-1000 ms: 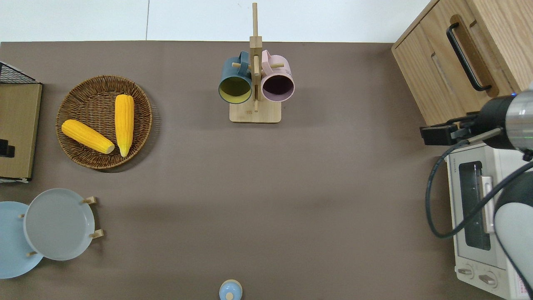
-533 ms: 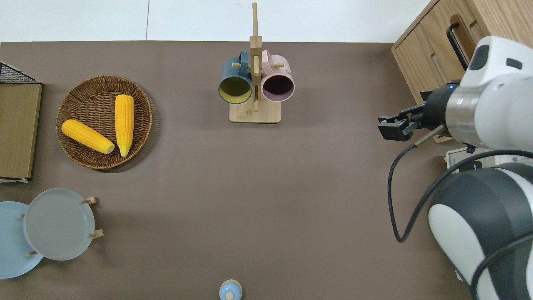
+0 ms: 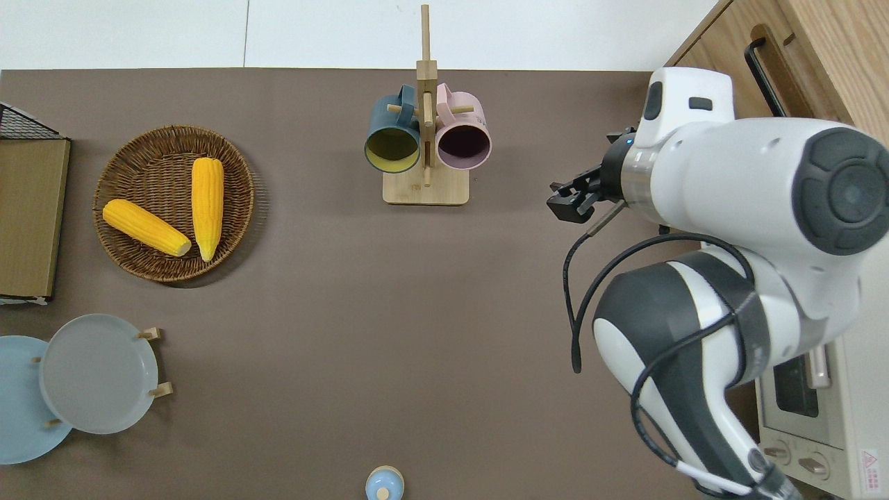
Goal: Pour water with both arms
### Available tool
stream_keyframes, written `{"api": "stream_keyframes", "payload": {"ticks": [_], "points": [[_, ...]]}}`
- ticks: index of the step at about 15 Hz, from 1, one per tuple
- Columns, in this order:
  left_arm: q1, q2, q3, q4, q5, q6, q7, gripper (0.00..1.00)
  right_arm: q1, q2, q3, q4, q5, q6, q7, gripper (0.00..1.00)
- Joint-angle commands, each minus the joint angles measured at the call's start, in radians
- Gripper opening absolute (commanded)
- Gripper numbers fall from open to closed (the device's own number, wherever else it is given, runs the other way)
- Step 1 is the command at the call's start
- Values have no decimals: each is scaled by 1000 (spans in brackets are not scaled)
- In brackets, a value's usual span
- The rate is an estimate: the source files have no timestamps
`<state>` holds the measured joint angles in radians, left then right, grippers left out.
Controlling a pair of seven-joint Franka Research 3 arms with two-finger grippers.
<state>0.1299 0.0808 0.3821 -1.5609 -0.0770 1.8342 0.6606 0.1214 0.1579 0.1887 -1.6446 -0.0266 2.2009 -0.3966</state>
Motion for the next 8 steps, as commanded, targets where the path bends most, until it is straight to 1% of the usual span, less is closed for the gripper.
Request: {"api": "stream_keyframes", "payload": {"ticks": [1, 4, 6, 8], "points": [[94, 51, -2, 4, -168, 74, 141, 998, 7, 46, 11, 14, -29, 55, -8, 981], [134, 77, -2, -7, -266, 196, 220, 998, 27, 83, 9, 19, -68, 94, 7, 977], [140, 91, -2, -13, -337, 256, 235, 998, 47, 115, 9, 58, -140, 100, 7, 975], [139, 118, -2, -13, -417, 305, 237, 998, 63, 138, 9, 84, -183, 100, 5, 975]]}}
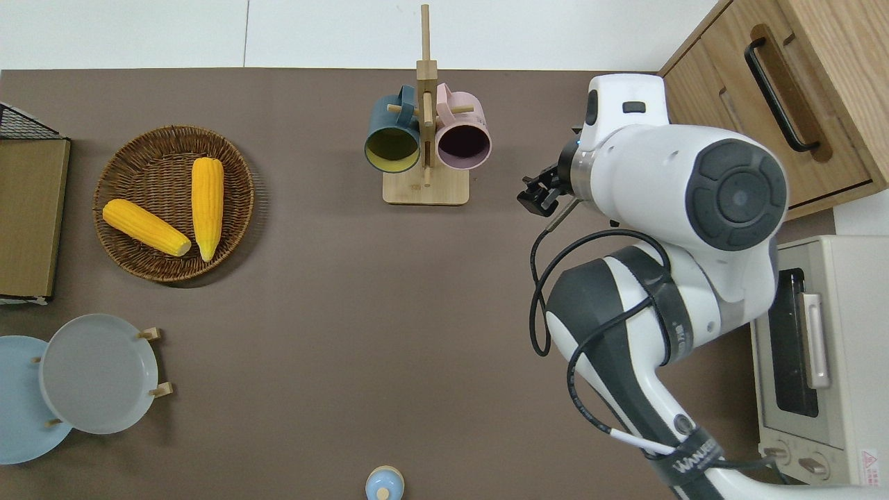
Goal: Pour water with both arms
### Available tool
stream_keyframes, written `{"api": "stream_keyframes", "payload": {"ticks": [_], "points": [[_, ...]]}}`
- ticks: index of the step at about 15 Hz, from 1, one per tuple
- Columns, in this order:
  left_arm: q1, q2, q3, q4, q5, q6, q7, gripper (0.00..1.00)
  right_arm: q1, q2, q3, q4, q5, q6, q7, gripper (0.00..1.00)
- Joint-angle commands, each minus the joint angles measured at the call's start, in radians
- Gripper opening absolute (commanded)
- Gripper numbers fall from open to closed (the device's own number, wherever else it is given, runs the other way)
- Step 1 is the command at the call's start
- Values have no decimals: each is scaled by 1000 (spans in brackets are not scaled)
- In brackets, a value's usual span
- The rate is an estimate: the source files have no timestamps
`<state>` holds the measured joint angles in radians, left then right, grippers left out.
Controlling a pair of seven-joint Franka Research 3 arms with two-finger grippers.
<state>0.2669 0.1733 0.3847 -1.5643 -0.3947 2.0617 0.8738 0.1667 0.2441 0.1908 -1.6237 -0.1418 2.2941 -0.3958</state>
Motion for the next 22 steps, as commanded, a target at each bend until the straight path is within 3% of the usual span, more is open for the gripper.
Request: {"api": "stream_keyframes", "payload": {"ticks": [1, 12, 16, 19, 22], "points": [[2, 35, -7, -10, -125, 99, 27, 998, 23, 66, 7, 71, -82, 8, 5, 977], [-8, 152, -24, -10, -383, 308, 201, 998, 83, 247, -7, 274, -108, 7, 11, 975], [-9, 167, -49, -22, -443, 351, 203, 998, 99, 297, -13, 327, -111, 7, 26, 975], [-9, 169, -82, -48, -458, 423, 202, 998, 125, 323, -37, 355, -111, 7, 28, 973], [-8, 183, -84, -46, -460, 436, 200, 998, 132, 351, -43, 381, -113, 8, 28, 937]]}}
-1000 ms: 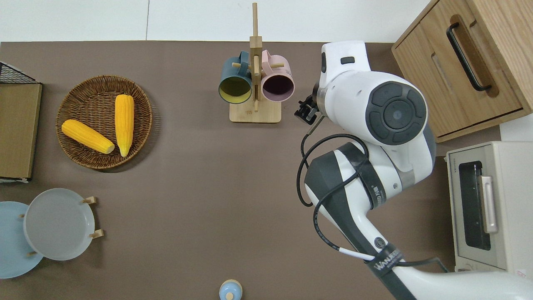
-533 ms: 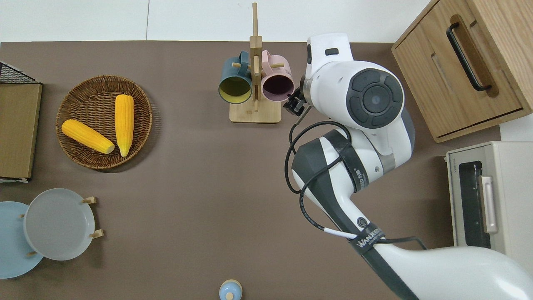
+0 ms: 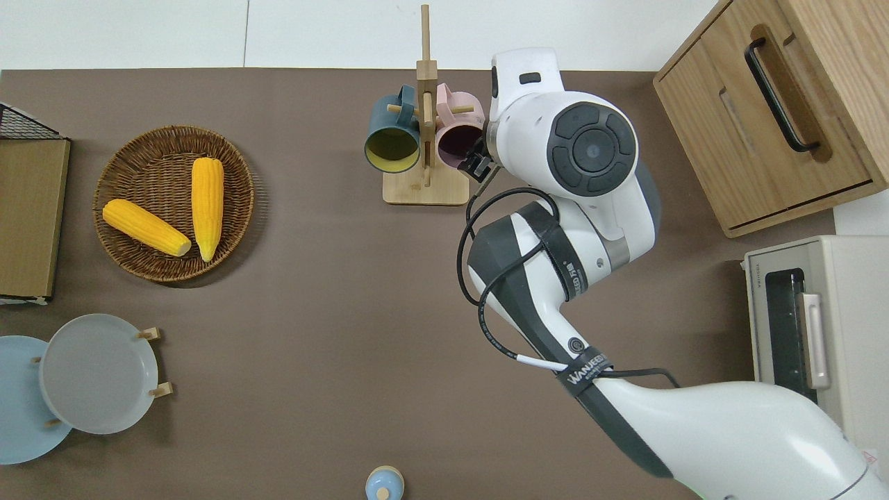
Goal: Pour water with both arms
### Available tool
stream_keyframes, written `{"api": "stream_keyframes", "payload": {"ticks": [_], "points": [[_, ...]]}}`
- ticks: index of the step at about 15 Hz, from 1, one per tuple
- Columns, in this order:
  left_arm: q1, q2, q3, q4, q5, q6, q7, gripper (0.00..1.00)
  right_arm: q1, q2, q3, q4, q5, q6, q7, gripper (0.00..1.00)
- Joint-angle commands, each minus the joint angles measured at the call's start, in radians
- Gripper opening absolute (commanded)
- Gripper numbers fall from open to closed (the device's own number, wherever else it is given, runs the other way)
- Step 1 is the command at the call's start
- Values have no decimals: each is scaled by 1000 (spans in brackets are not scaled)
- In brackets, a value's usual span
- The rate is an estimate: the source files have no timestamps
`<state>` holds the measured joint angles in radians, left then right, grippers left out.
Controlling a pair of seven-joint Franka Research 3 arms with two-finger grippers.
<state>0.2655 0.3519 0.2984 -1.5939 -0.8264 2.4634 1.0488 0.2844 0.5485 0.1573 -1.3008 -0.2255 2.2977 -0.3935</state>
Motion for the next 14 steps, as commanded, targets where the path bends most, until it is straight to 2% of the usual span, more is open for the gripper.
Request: {"api": "stream_keyframes", "payload": {"ticks": [1, 5, 6, 9, 10, 11, 14], "points": [[-6, 5, 2, -17, -28, 34, 25, 998, 15, 48, -12, 63, -29, 5, 25, 923], [-2, 10, 2, -17, -26, 35, 27, 975, 25, 53, -21, 64, -32, 5, 24, 820], [-2, 10, 2, -17, -28, 35, 25, 852, 35, 57, -28, 64, -35, 5, 24, 808], [0, 10, 2, -17, -28, 34, 19, 242, 44, 64, -39, 64, -49, 9, 24, 743], [1, 10, 2, -17, -28, 34, 19, 68, 47, 65, -41, 64, -49, 11, 24, 743], [1, 10, 2, -17, -28, 34, 19, 1, 50, 67, -45, 64, -49, 11, 24, 734], [1, 10, 4, -17, -28, 34, 16, 0, 62, 74, -61, 69, -49, 22, 22, 667]]}}
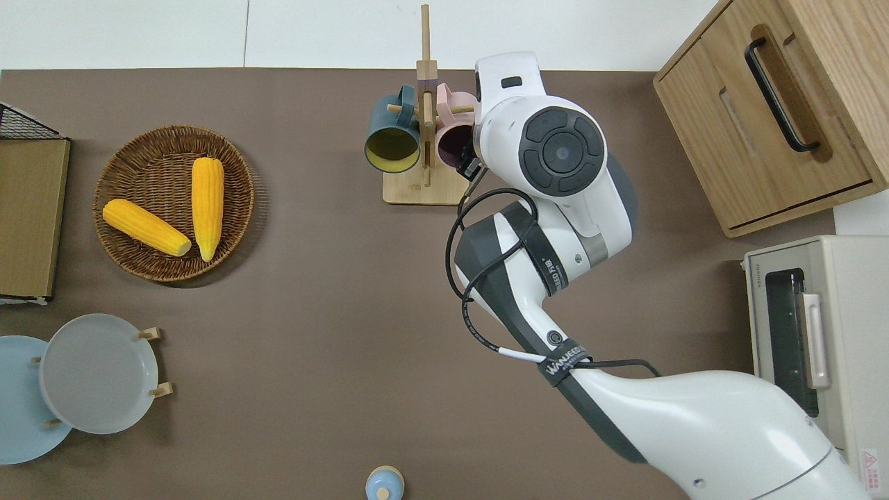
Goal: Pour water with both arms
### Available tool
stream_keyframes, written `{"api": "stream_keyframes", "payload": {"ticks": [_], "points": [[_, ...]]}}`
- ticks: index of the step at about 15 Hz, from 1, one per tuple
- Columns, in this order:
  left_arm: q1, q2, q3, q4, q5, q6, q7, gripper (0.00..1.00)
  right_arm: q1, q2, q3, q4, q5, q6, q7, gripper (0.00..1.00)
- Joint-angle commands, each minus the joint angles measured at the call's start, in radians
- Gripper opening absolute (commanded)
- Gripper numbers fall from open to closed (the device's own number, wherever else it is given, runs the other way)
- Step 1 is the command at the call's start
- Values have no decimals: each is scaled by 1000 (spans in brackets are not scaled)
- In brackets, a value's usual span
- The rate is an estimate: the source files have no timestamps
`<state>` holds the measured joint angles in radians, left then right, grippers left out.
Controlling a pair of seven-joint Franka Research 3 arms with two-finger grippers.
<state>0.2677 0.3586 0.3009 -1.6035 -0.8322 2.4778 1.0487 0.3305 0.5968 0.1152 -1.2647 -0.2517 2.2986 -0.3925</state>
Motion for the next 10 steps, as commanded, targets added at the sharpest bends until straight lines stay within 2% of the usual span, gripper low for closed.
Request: {"api": "stream_keyframes", "payload": {"ticks": [1, 7, 10], "points": [[-1, 3, 1, -7, -21, 20, 16, 0, 16, 26, -19, 34, -23, 21, 21, 661], [-2, 2, 1, 2, -18, 18, 5, 0, 16, 26, -20, 34, -24, 18, 21, 521], [-1, 2, 1, 4, -13, 16, 4, 0, 16, 26, -26, 34, -23, 16, 20, 416]]}}
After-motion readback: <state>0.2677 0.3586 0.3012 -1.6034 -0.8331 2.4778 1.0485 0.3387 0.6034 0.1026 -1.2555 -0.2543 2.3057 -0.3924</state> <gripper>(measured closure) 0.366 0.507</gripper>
